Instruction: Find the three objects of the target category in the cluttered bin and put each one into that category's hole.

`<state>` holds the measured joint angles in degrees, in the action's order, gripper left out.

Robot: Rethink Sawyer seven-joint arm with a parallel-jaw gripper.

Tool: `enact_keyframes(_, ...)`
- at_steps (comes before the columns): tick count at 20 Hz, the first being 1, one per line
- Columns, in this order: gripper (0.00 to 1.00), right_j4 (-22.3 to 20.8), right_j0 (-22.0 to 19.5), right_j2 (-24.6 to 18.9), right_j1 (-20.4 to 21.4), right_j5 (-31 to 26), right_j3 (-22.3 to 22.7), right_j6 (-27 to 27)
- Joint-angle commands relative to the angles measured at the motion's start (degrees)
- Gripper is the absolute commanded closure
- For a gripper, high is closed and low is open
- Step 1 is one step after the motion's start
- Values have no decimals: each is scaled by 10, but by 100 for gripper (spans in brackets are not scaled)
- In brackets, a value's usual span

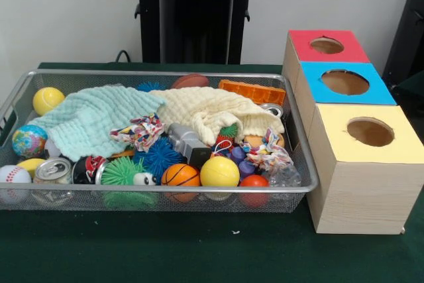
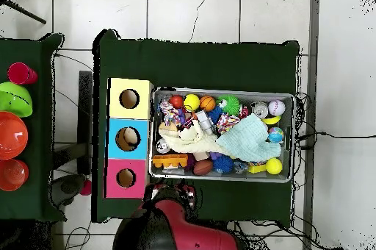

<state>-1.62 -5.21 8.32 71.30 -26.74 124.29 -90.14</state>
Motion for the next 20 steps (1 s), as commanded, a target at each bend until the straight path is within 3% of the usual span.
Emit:
enact_keyframes(1, 0, -11, -37, -4, -57, 24, -65, -87)
enact_keyframes(7, 0, -17, -60, -25, -79, 95, -21, -81)
enact_keyframes(11, 0, -40, -66, -35, -114, 180, 16, -87)
enact_keyframes(20, 0, -19, -53, -24, -191, 282, 21, -112)
